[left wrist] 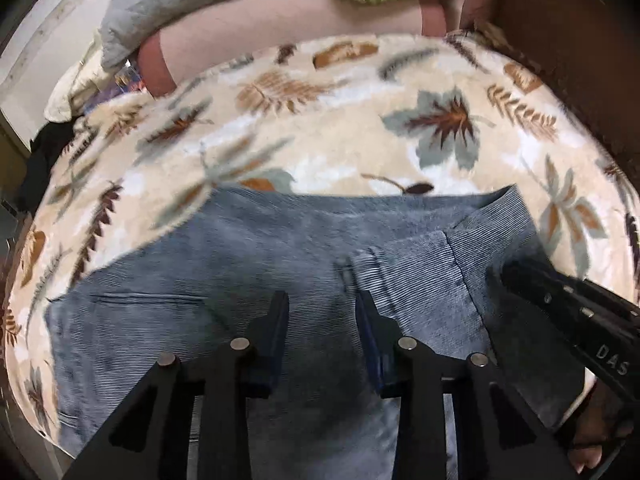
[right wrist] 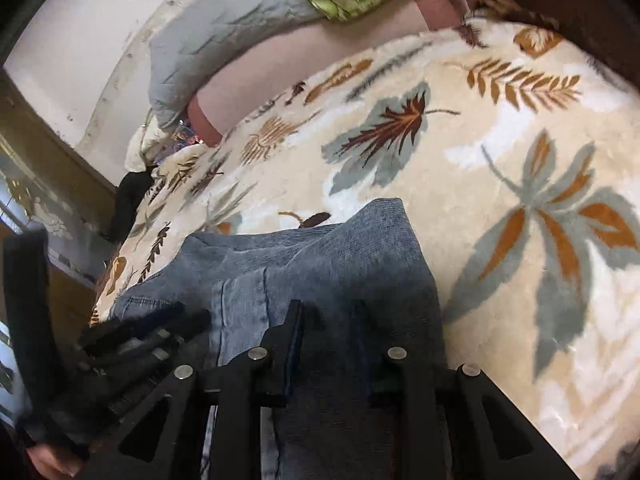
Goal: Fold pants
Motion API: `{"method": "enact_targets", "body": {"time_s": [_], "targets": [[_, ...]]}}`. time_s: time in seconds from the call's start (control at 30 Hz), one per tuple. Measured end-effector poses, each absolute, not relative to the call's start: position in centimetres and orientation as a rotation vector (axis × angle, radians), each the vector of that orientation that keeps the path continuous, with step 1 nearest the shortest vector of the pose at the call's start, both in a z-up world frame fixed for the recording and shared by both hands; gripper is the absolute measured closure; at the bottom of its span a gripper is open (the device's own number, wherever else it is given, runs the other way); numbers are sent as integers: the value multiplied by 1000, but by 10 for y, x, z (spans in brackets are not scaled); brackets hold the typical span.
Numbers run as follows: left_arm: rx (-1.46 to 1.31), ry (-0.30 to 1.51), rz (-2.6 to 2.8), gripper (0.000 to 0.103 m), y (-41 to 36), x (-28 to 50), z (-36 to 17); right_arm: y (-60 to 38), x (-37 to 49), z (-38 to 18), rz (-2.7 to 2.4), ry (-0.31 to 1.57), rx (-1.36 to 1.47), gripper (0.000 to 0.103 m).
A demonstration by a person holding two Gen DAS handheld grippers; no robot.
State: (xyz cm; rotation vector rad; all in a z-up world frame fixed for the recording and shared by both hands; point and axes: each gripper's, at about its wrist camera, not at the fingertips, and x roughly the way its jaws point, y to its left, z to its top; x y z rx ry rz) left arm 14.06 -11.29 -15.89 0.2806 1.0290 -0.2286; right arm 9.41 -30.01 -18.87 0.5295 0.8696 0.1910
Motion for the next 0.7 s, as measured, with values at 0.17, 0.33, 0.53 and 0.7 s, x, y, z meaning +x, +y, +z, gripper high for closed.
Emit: {"method": "enact_targets", "body": {"time_s": [0.17,0.33,0.53,0.7], "targets": [[222,987,-110,48,-37,132,-131,-287,73,-169,248,794,445,77],[118,933,127,24,77,119,-104,-275,66,-163,309,772,432,77],[-11,1011,251,20,181,110,-110,-263,61,-165,322,785,398,77],[-262,1126,181,20,224,104,-139,-262,52,-172,326,811,408,77]]}}
